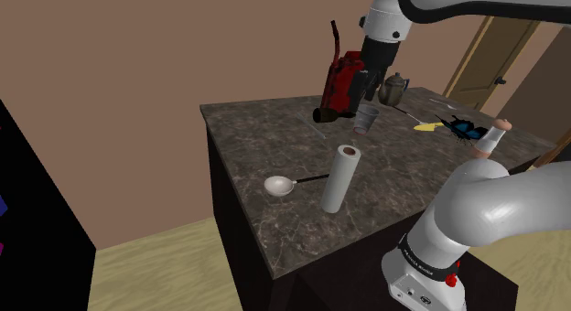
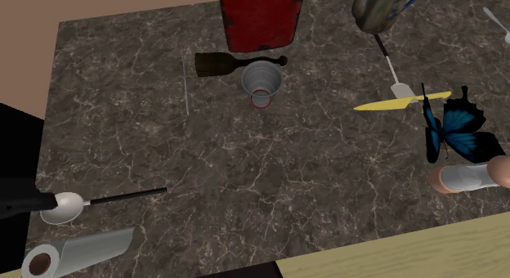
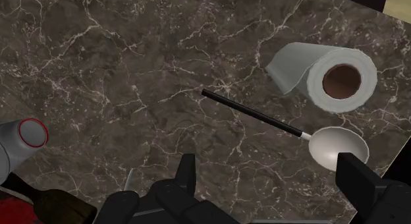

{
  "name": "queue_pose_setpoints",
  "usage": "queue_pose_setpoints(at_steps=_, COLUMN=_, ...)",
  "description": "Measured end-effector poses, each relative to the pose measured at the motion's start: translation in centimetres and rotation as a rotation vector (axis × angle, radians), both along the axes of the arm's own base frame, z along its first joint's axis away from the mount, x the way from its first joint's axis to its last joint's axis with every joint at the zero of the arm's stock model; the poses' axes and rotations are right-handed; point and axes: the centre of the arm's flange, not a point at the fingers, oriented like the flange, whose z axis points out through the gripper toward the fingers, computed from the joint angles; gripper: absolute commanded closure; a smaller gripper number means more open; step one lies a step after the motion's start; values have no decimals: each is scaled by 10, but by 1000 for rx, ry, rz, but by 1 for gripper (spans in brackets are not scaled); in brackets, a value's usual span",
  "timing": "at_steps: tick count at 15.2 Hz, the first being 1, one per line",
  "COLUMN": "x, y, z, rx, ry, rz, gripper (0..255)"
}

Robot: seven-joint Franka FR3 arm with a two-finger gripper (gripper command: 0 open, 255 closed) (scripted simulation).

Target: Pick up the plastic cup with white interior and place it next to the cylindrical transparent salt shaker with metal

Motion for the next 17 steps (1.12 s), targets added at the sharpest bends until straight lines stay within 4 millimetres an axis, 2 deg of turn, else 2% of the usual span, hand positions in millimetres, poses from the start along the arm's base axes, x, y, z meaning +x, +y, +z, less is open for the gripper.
queue_pose_setpoints(at_steps=1, x=0, y=0, z=0, rx=0, ry=0, rz=0, gripper=0)
queue_pose_setpoints(at_steps=3, x=7, y=-14, z=-6, rx=0, ry=1, rz=0, gripper=0)
queue_pose_setpoints(at_steps=8, x=30, y=-67, z=-28, rx=-3, ry=2, rz=3, gripper=0)
queue_pose_setpoints(at_steps=12, x=42, y=-111, z=-48, rx=-4, ry=3, rz=5, gripper=0)
queue_pose_setpoints(at_steps=17, x=72, y=-169, z=-73, rx=-8, ry=5, rz=8, gripper=0)
